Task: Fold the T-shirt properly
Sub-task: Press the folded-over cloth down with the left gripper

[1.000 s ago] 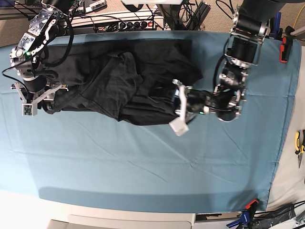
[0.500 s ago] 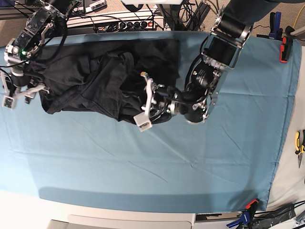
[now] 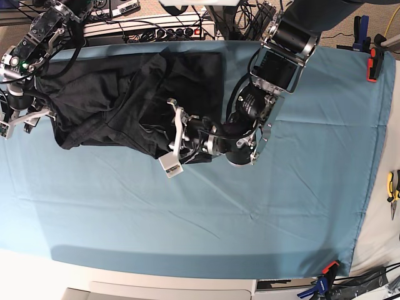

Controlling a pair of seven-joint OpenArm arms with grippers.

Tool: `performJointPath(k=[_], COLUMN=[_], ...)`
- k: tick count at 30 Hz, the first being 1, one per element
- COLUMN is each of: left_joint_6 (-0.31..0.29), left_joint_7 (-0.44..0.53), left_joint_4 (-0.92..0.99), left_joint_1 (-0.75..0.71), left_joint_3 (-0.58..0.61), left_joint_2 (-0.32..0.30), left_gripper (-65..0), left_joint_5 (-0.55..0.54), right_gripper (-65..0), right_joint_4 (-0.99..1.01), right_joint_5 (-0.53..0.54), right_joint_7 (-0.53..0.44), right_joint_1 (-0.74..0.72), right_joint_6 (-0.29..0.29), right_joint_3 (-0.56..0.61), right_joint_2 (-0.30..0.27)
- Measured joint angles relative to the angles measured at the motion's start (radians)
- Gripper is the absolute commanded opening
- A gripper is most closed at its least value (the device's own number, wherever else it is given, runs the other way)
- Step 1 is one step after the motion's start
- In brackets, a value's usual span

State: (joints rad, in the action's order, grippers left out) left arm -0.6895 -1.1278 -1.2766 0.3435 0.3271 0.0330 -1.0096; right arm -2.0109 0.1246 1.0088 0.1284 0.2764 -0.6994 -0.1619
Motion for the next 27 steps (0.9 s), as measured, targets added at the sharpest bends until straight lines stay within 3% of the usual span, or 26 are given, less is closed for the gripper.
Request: performJointPath(k=[9, 13, 15, 27], left_joint_6=[0.000, 0.000, 0.000, 0.000], left_joint_7=[0.000, 0.000, 0.002, 0.002], left_joint_4=[0.001, 0.001, 0.001, 0.001], left_joint_1=[-0.002, -0.006, -0.014, -0.111], left_joint_3=[0.000, 0.000, 0.000, -0.001], left_joint_2=[0.000, 0.000, 0.000, 0.070], left_gripper=[-64.6, -44.1, -39.9, -39.9], left_joint_5=[0.049, 0.048, 0.047, 0.049], right_gripper=[-39.3, -39.3, -39.3, -39.3], right_joint_4=[0.000, 0.000, 0.000, 0.000], right_joint_5=[0.007, 0.006, 0.007, 0.016], right_joint_7=[0.000, 0.000, 0.000, -0.001], right_joint_1=[0.002, 0.002, 0.002, 0.002], right_joint_6=[0.000, 0.000, 0.000, 0.000], right_joint_3=[0.000, 0.000, 0.000, 0.000], right_joint_2=[0.001, 0.001, 0.001, 0.001])
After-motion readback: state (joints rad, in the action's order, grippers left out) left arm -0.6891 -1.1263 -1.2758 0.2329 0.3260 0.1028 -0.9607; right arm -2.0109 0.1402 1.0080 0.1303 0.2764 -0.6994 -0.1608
